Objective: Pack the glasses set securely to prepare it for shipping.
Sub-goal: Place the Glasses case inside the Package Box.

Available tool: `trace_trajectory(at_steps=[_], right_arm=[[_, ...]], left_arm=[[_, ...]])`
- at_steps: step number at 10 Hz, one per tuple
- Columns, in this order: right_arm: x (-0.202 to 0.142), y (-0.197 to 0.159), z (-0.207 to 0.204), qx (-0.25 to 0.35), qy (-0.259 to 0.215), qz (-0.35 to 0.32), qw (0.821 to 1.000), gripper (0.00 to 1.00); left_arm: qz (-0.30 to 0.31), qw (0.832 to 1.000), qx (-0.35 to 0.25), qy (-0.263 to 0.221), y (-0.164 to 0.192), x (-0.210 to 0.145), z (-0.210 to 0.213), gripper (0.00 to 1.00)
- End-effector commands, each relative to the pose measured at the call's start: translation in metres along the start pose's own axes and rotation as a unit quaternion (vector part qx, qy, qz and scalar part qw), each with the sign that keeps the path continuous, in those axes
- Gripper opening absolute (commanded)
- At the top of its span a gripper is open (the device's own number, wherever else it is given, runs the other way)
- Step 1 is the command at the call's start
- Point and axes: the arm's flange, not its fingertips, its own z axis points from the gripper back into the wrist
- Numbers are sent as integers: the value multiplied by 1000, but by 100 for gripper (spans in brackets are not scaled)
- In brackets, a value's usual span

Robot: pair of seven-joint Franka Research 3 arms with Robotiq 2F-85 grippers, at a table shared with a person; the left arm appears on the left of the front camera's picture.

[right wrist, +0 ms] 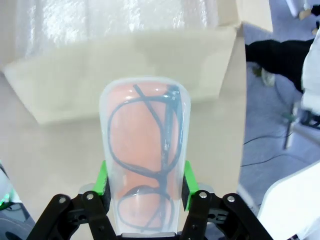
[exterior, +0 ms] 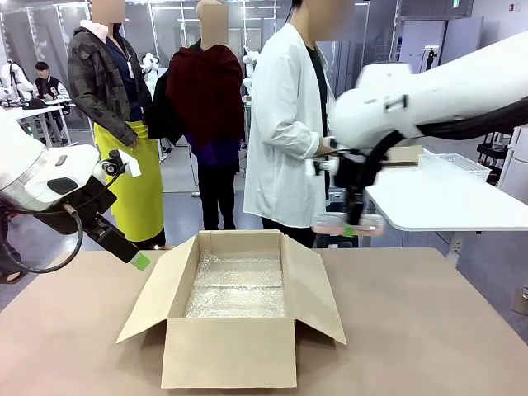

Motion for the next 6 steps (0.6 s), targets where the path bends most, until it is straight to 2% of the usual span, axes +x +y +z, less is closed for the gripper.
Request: trace_trajectory(at_steps=[1, 2, 4, 6], right_arm=[[78, -16, -15, -12, 30, -22, 999, 35], [117, -14, -26, -17, 38, -10, 999, 35], [183, -12, -55, -28, 31, -25, 999, 35], [219, -13, -81, -33, 38, -31, 998, 35]], left_arm=[[-4, 1000, -4, -3, 1, -1, 2, 100], [-4, 1000, -4, -3, 1, -1, 2, 100], [-4, 1000, -4, -3, 1, -1, 2, 100], [-4, 1000, -4, -3, 1, -1, 2, 100]])
